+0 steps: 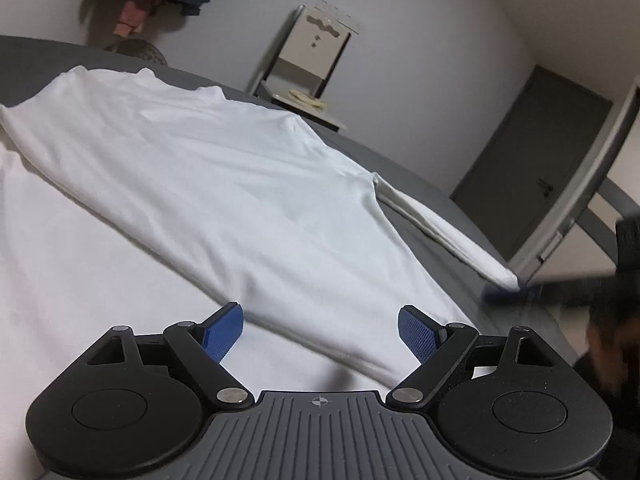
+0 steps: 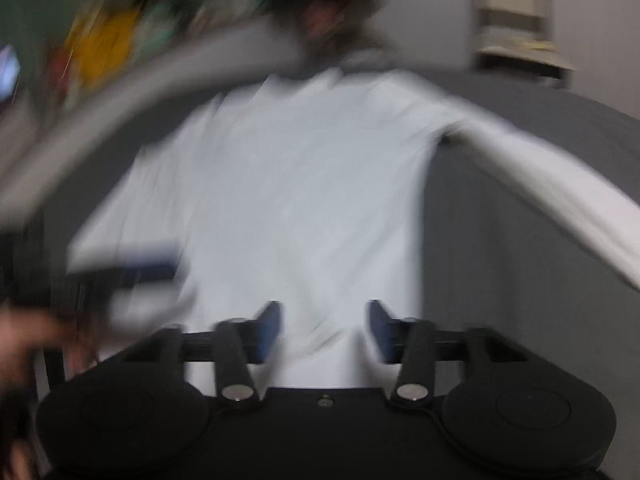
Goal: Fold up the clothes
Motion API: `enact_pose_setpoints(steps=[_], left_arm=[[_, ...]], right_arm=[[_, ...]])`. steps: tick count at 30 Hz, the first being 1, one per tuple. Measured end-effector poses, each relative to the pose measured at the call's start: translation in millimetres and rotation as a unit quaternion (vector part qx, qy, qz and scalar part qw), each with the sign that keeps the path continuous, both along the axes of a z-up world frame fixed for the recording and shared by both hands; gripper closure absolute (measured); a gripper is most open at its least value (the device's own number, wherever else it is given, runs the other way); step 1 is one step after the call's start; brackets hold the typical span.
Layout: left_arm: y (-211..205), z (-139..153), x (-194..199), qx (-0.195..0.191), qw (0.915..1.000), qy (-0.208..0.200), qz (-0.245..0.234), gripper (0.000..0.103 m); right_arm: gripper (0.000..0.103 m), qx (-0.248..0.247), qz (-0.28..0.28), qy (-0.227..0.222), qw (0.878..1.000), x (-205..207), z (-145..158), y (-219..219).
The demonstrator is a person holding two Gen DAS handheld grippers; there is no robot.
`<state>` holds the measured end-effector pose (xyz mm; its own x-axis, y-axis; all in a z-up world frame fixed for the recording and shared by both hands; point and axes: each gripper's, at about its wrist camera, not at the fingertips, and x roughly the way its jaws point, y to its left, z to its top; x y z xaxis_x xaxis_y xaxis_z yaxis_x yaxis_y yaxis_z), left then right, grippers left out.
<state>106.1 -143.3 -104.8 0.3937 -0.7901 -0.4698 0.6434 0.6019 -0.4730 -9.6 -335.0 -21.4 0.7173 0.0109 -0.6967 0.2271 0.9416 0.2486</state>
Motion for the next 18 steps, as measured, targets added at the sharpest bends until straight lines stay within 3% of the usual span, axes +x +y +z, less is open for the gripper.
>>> enact_pose_setpoints(steps=[3,8,13,15,18], left_arm=[[15,6,-2,-0.016,0.9997,-0.002,0.017,0.017],[38,12,0,-0.069,0.9956,-0.015,0.061,0.017],[45,9,5,-0.095,0.9915,-0.012,0.088,0.017],[44,8,3,-0.094,0.9915,-0.01,0.089,0.017],[40,8,0,-0.073,0.9939,-0.017,0.081,0.017]], right_arm=[[0.04,0.058,-0.133,-0.039,0.989,-21,17,-76],[0.044,0.042,-0.349,-0.049,0.935,-76,21,-209],[0.052,0.052,-0.417,0.01,0.907,-101,-8,-289],[0.054,0.069,-0.423,0.019,0.903,-102,-20,-300],[0.056,0.092,-0.412,0.024,0.906,-92,-38,-302]])
